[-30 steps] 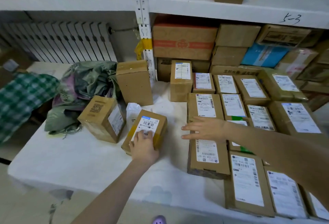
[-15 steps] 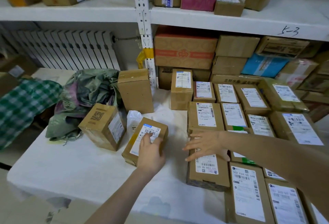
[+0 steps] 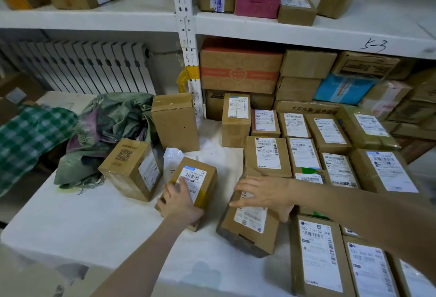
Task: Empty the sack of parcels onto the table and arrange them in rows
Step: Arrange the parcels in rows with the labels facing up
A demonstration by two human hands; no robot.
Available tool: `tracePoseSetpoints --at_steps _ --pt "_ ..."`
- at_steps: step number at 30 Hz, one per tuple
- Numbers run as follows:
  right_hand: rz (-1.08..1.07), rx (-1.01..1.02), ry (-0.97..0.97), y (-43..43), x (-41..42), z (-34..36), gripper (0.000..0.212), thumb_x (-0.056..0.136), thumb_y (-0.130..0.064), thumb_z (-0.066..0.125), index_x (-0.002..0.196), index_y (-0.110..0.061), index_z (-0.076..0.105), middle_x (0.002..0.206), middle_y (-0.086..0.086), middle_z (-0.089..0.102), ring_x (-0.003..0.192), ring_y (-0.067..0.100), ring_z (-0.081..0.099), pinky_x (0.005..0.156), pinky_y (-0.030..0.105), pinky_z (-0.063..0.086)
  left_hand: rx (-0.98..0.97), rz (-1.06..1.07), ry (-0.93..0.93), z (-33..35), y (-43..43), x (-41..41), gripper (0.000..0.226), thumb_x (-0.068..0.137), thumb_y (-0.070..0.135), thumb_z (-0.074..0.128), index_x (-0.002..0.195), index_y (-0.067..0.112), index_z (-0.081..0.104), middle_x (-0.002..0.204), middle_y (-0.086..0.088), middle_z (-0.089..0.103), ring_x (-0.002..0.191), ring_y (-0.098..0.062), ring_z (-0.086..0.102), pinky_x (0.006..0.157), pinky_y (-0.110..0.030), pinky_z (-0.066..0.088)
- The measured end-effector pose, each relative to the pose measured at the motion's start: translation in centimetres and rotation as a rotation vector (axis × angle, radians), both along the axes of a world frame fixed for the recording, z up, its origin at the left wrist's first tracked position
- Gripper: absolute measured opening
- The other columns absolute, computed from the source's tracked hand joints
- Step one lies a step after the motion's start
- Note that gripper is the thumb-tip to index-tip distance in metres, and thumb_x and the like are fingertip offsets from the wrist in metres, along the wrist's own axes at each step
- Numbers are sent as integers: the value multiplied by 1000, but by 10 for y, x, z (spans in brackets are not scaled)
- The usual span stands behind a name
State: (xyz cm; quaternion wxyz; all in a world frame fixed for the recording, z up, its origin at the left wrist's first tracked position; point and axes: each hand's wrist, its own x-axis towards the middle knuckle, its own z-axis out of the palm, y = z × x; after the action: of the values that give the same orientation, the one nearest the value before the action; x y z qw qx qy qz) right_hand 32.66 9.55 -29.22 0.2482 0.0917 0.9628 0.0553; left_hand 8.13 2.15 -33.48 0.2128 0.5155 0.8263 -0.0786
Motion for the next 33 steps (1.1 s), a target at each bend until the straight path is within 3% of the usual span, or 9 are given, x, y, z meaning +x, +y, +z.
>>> tracePoseSetpoints --at_steps 3,9,13,15,20,26,28,31,33 --pt "-241 14 137 -23 -3 12 136 51 -57 78 150 -31 -11 146 19 20 135 32 19 115 42 17 -7 124 -91 2 6 -9 129 68 59 74 150 22 -20 157 -22 -1 148 -37 1 117 -54 14" --pt "-1003 -222 258 -74 5 12 137 54 -72 73 147 -35 -21 139 8 29 127 28 34 107 40 32 51 217 -196 5 10 -25 131 58 64 79 152 29 -5 148 -22 19 140 -40 20 111 -53 29" --pt "-1640 -339 424 -84 -8 2 144 50 -77 71 148 -29 -24 148 16 25 134 36 33 106 46 36 157 345 -338 15 17 -13 122 58 64 79 151 28 8 144 -21 26 136 -39 26 108 -50 30" --pt "-1806 -320 428 -85 -18 -2 147 50 -80 70 148 -25 -25 148 19 26 132 36 37 104 44 38 200 359 -397 21 22 -5 119 58 61 80 150 27 11 142 -21 28 135 -39 28 107 -50 30" --pt "-1931 -123 275 -87 -42 -11 149 50 -87 62 146 -16 -28 142 23 31 121 35 48 94 42 45 235 323 -474 27 32 7 114 57 62 78 145 27 16 141 -19 31 134 -38 29 106 -51 33" --pt "-2008 -219 109 -90 -54 -9 138 62 -83 59 146 -19 -30 148 29 18 127 41 43 98 47 42 221 274 -549 21 38 7 116 51 59 80 145 25 21 138 -13 37 134 -37 27 105 -48 32" --pt "-2043 -143 113 -91 -55 -17 132 67 -81 55 147 -17 -28 149 31 16 129 45 40 99 50 42 208 248 -564 20 39 6 111 48 60 78 140 25 26 135 -12 42 131 -36 32 102 -46 33" --pt "-1897 107 151 -90 -60 -28 111 80 -68 55 152 -10 -6 152 26 21 136 41 32 103 51 41 188 227 -612 21 40 3 115 37 64 73 136 27 29 130 -10 45 128 -34 34 98 -46 35" --pt "-1766 122 186 -90 -64 -33 88 85 -54 59 148 -8 17 144 18 35 133 32 38 100 44 44 191 219 -621 21 42 0 114 35 64 71 135 27 29 130 -10 44 128 -34 33 98 -46 35"
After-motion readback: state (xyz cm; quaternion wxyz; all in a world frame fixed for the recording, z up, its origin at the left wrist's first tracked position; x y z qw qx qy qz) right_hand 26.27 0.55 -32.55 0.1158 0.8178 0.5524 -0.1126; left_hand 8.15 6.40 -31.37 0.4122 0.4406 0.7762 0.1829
